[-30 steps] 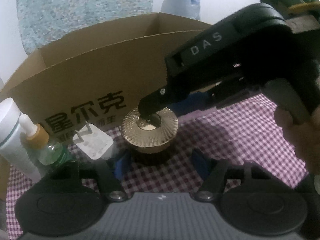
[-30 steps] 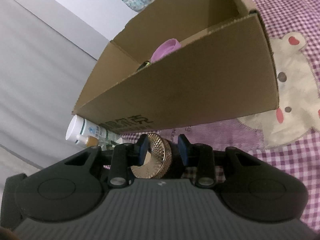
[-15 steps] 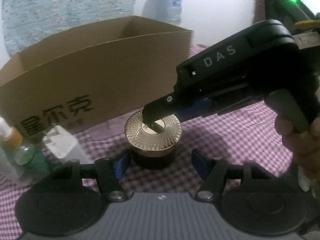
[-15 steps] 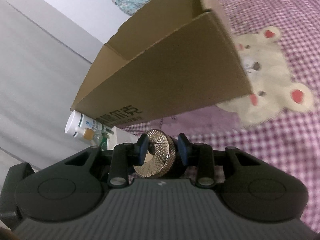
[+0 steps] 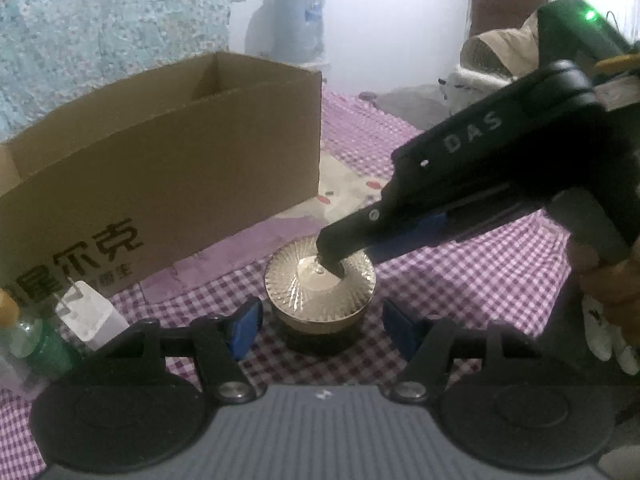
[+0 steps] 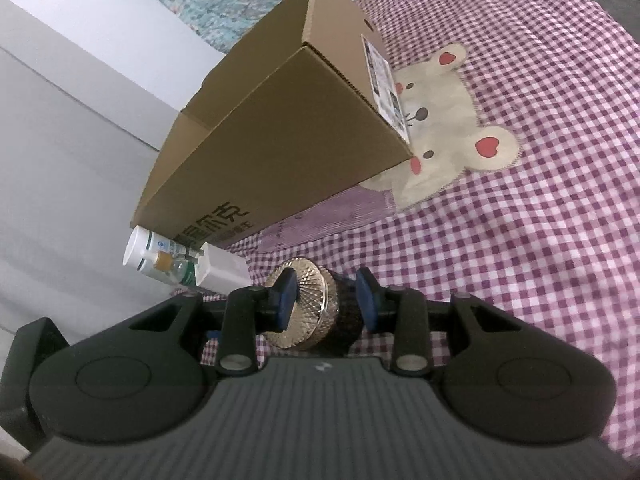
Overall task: Organize rigid objects
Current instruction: 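Grasp the gold-lidded jar by its lid with the right gripper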
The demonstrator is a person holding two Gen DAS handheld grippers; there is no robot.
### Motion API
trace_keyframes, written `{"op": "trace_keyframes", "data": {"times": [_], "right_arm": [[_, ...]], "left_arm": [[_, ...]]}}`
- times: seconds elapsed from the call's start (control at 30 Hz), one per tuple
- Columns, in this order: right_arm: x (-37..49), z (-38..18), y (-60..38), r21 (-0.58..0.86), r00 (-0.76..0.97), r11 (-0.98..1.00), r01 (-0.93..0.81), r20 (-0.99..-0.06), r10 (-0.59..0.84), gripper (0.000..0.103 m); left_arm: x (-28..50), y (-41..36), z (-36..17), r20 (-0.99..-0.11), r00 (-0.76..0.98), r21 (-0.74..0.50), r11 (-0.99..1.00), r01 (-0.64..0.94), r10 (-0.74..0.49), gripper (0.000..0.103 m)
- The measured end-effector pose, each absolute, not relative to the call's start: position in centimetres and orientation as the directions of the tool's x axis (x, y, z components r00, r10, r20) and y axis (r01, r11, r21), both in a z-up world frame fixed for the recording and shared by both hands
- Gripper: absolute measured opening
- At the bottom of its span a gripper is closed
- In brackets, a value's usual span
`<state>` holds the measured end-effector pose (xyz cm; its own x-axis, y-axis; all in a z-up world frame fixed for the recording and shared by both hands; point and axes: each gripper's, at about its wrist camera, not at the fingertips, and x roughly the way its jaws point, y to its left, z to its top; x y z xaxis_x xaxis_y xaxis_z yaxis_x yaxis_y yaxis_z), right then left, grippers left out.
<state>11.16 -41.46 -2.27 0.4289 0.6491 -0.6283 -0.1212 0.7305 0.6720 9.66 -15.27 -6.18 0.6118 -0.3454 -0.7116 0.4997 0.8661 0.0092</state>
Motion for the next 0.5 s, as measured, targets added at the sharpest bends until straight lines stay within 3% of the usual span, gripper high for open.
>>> {"op": "trace_keyframes", "data": {"times": [0.27,0.4,0.5], "right_arm": [[11.1,-2.5,-41.1,0.685,0.417,0.717,-0.128,-0.619,0.666,0.033],[11.1,-2.8,-40.8,0.690,0.415,0.712,-0.130,-0.615,0.671,0.036],[11.2,-2.9,-40.8,0.694,0.413,0.708,-0.131,-0.611,0.675,0.038]], "left_arm": [[11.6,-16.1,-6.3,-0.716,0.608,-0.003,0.871,0.491,-0.344,0.067],[12.2,-16.4,-6.5,-0.715,0.618,0.004,0.881,0.473,-0.328,0.057],[12.5,-16.2,-6.4,-0.716,0.615,-0.010,0.886,0.464,-0.330,0.057]]}}
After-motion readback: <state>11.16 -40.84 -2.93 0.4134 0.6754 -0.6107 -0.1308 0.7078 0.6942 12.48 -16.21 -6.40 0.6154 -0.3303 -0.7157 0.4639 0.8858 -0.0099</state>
